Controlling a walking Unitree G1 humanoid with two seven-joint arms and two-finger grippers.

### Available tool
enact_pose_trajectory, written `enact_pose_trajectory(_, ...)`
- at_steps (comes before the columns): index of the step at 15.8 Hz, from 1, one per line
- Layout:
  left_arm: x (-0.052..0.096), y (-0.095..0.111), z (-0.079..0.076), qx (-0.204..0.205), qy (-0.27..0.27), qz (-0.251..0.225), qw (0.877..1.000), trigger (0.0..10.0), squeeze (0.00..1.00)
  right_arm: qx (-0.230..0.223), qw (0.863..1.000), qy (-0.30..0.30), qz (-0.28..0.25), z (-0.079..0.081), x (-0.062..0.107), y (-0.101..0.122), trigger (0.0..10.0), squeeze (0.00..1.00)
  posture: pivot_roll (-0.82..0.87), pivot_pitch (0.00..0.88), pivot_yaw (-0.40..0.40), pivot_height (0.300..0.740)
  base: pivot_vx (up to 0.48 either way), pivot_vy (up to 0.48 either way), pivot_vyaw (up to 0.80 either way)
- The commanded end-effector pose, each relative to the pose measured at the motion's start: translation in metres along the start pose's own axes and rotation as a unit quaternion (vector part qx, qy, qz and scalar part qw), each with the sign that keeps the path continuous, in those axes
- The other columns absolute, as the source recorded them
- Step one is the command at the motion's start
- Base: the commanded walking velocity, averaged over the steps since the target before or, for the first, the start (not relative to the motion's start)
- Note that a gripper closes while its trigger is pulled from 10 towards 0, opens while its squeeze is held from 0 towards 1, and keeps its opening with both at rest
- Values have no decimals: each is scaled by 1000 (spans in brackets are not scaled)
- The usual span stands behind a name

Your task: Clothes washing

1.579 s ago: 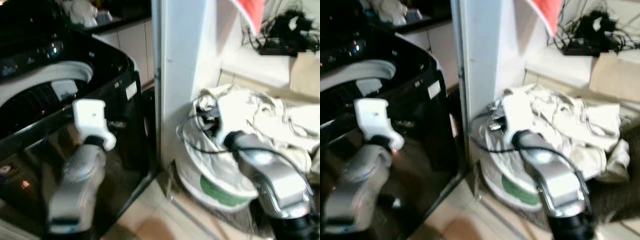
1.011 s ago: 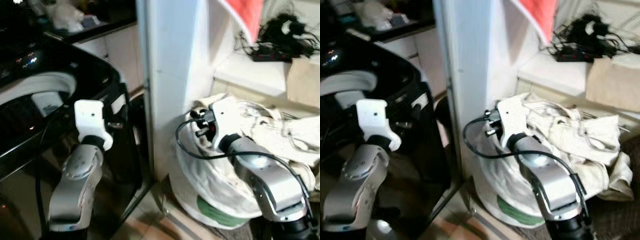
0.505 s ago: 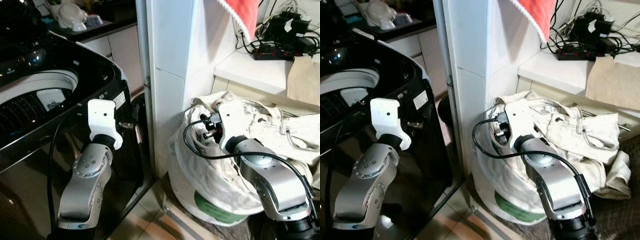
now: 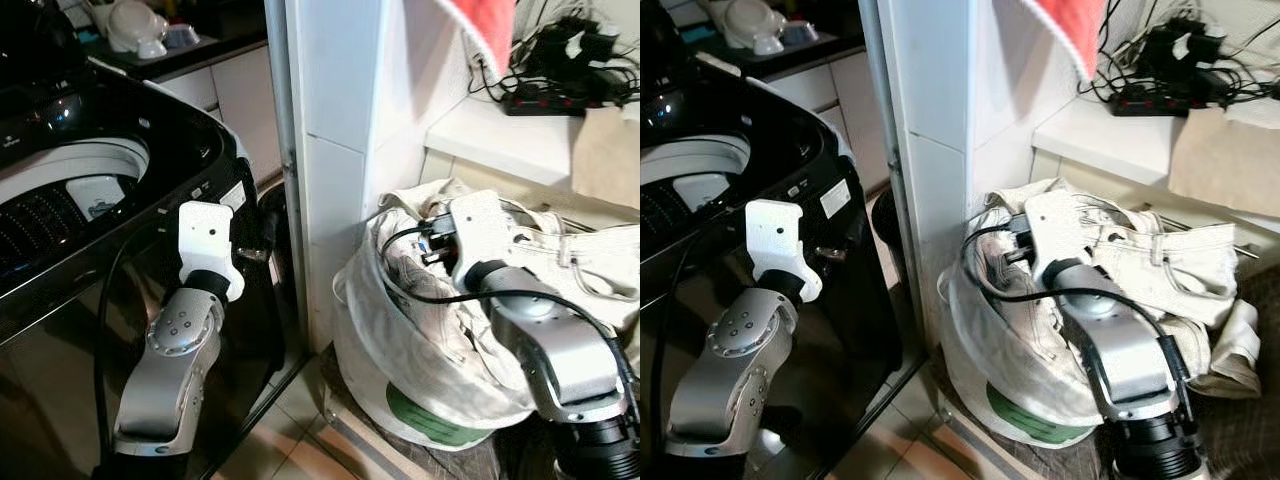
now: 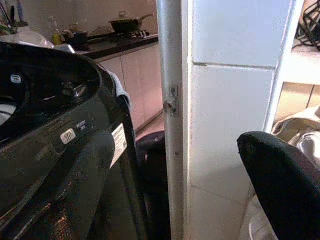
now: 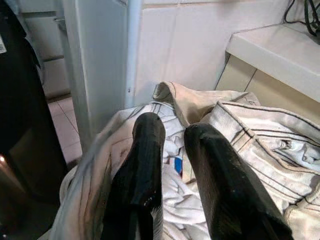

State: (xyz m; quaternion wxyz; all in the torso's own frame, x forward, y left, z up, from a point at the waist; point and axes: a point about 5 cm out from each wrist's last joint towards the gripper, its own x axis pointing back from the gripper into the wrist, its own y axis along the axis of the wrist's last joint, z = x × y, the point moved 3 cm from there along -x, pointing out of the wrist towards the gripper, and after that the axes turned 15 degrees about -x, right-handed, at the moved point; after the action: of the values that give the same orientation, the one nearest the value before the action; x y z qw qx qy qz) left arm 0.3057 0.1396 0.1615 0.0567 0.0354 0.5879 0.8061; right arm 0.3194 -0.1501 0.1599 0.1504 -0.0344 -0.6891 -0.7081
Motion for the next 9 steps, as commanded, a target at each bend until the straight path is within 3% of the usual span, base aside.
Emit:
enact_pose_trajectory(1,-3,4,2,-7,-2,-9,1000,10000,0,3,1000,8,-2,2,0,4,10000,0,-94,0,64,740,0,0,0)
enact_pose_trajectory(4,-8,7,-1,-9,-9,-16,1000,10000,0,-14,1000,12,10,8,3,-5,10000,0,-100,0,70,740,0,424,-683)
enact_pose_trajectory(9,-13,8,-3,-9,-16,-19,1000,10000,0,-22,1000,3,7,3,5,-4,10000,0,-109,0,82,740,0,438,-800)
